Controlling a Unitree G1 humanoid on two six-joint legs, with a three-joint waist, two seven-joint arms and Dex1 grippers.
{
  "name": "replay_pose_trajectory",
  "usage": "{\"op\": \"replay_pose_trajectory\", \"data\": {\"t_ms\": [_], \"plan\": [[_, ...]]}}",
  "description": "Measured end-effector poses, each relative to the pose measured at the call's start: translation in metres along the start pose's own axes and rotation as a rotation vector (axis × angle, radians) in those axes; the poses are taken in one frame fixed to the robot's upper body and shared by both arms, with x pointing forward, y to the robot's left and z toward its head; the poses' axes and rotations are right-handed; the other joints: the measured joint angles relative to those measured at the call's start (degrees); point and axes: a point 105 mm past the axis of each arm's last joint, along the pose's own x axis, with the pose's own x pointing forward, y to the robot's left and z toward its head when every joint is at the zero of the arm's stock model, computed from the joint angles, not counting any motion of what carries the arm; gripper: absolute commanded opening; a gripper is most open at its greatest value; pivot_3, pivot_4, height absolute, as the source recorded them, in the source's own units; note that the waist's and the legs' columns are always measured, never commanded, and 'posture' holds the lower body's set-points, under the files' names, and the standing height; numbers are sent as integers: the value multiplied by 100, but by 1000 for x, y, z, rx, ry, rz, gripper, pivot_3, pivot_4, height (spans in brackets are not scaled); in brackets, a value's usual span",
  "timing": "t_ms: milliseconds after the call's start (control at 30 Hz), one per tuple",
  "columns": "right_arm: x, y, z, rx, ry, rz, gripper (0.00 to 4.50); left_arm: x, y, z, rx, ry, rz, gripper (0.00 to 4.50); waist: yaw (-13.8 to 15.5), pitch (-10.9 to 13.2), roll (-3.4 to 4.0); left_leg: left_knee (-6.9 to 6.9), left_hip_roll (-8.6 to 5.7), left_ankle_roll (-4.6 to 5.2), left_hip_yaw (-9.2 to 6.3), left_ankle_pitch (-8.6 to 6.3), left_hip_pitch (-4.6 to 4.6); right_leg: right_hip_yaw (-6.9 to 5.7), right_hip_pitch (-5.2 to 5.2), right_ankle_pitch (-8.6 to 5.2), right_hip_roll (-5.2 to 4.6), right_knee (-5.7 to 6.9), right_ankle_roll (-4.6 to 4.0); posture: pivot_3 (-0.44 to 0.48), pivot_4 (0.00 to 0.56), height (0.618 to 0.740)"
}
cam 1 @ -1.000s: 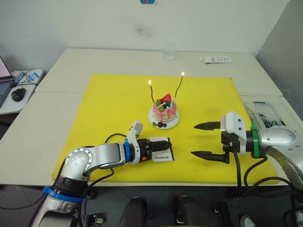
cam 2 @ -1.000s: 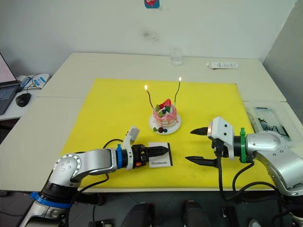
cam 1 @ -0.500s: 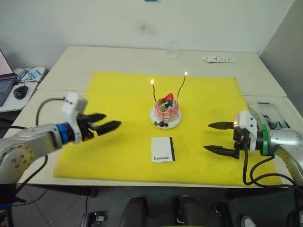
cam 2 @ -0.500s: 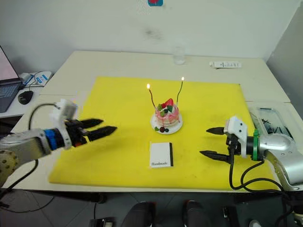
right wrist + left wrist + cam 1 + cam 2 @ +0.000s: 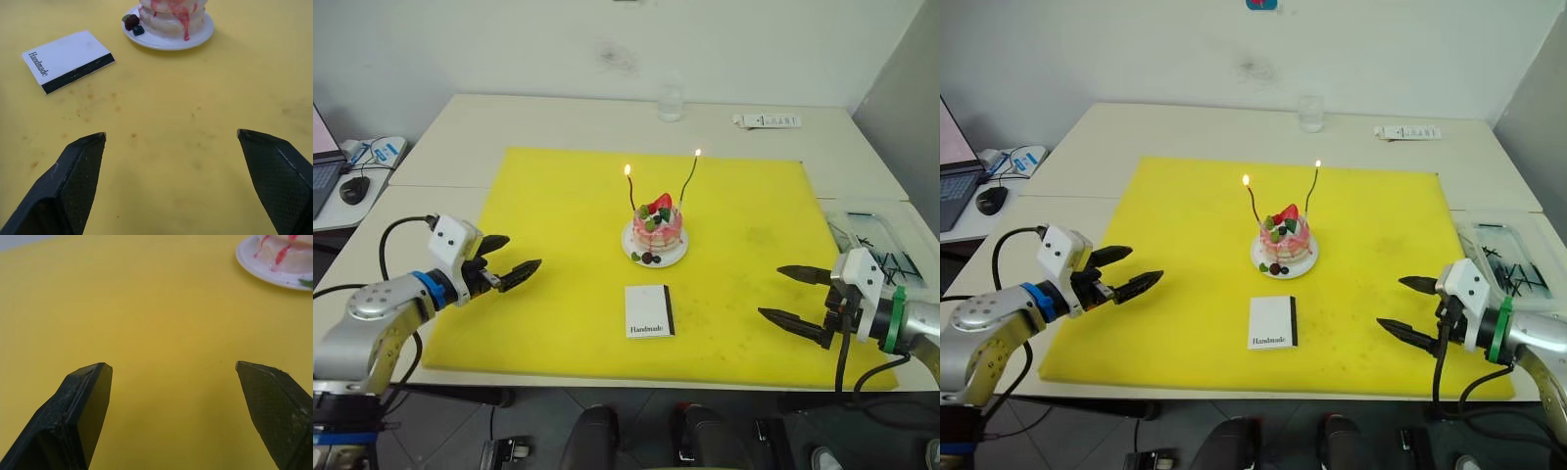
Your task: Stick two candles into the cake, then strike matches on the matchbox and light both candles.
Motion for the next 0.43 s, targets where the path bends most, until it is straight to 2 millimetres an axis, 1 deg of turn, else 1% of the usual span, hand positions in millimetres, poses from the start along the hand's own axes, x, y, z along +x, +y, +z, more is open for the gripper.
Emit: {"op": "replay_pose_trajectory", "data": {"t_ms": [100,233,300,433], "plan": [[-6,9,-13,53,12,-59,4500,4,0,-2,4,-14,46,4464,0,0,0,8,0,0,-2,0,3,1,5,3,3,5,5,0,150,740],[-13,18,-31,99,23,-151,4500,12,-1,4,-1,-58,88,4464,0,-3,-3,24,3,1,0,0,3,2,11,1,3,4,-1,0,150,740],[-14,19,-36,116,9,-200,4500,18,0,10,-7,-87,107,4464,-1,-3,-4,32,2,1,2,0,3,3,13,3,2,5,0,0,150,740],[-13,20,-36,93,2,-215,4500,23,1,14,-5,-100,120,4464,-38,-5,-4,34,3,1,27,1,13,5,13,6,1,5,-2,0,150,740]]}}
